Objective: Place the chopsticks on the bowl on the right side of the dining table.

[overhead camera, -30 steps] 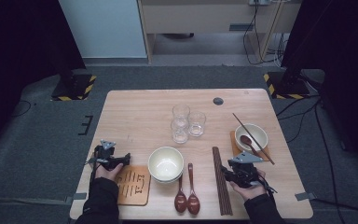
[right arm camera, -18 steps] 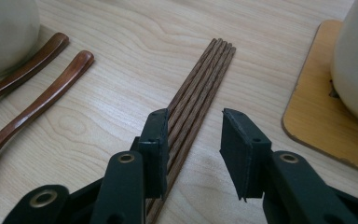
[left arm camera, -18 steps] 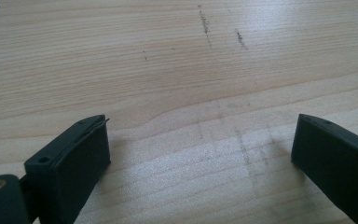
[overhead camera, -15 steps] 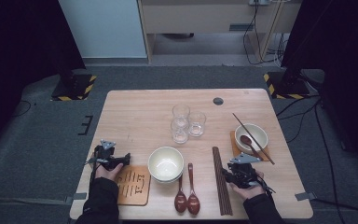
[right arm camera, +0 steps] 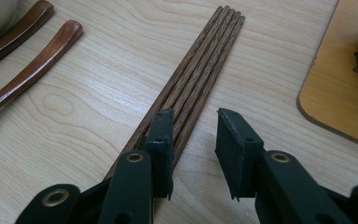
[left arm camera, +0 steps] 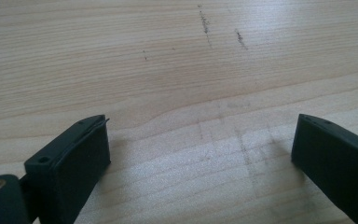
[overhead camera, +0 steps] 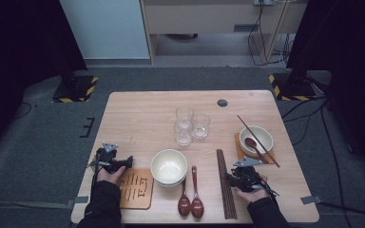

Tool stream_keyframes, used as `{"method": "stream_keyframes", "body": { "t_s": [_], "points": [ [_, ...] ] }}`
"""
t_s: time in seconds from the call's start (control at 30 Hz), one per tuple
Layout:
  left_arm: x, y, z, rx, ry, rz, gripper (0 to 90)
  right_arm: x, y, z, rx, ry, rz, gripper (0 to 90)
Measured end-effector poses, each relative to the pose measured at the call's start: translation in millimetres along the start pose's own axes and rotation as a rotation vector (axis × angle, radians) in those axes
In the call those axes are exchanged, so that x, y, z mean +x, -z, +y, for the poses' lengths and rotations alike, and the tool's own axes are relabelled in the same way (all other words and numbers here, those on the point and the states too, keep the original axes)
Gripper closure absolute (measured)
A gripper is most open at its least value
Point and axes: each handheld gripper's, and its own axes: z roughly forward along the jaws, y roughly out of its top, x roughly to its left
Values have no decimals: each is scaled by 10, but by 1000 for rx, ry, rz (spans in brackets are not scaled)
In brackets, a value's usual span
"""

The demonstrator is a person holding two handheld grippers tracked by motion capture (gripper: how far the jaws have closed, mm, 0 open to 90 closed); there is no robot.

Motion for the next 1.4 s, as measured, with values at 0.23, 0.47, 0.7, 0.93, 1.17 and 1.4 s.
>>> {"method": "stream_keyframes", "body": {
  "t_s": [0.23, 0.47, 0.7, 0.93, 1.17, 1.4],
  "points": [
    [0, 0, 0, 0, 0, 0, 32, 0, -24, -7, 18, -4, 7, 686],
    [0, 0, 0, 0, 0, 0, 32, -7, -47, -11, 35, -11, 11, 731],
    [0, 0, 0, 0, 0, 0, 32, -38, -51, -11, 54, -23, 8, 796],
    [0, 0, 0, 0, 0, 0, 32, -64, -48, -13, 62, -33, -3, 822],
    [0, 0, 0, 0, 0, 0, 32, -113, -28, -14, 63, -45, -16, 841],
    [0, 0, 0, 0, 0, 0, 32, -160, -20, -12, 70, -52, -23, 847]
  ]
}}
